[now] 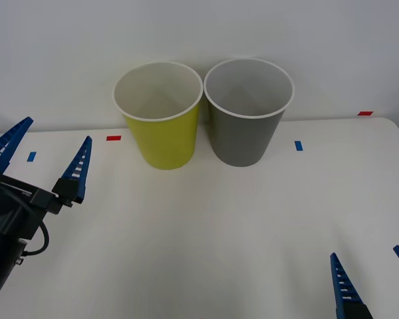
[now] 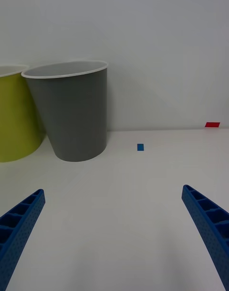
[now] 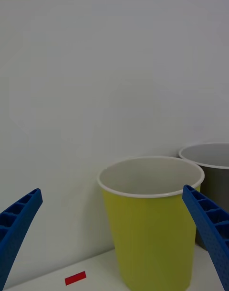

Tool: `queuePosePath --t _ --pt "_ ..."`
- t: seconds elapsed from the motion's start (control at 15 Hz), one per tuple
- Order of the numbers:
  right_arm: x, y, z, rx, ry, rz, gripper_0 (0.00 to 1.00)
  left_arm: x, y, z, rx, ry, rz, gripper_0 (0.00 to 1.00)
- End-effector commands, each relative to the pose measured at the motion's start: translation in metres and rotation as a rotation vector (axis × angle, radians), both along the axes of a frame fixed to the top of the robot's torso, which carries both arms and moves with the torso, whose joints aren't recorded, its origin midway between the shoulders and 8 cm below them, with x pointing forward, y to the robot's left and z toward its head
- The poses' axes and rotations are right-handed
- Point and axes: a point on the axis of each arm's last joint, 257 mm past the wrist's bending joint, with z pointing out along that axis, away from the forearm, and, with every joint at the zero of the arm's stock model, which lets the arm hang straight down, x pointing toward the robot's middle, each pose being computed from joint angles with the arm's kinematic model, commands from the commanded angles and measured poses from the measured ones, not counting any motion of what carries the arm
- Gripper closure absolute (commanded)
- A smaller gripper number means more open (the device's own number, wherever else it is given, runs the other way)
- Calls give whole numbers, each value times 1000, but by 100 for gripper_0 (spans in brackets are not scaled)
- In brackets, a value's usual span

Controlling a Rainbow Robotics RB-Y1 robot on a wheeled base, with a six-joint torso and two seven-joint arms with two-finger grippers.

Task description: Put cans in the gray bin and PET bottles in the light green bin.

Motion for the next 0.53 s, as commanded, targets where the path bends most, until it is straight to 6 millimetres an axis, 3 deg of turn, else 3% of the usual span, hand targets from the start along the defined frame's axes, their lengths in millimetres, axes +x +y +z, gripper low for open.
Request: queuePosePath --t 0.07,0.53 --pt "0 0 0 0 0 0 0 -24 18 -29 -36 66 40 0" --pt "0 0 0 0 0 0 0 -59 40 -74 -112 201 98 0"
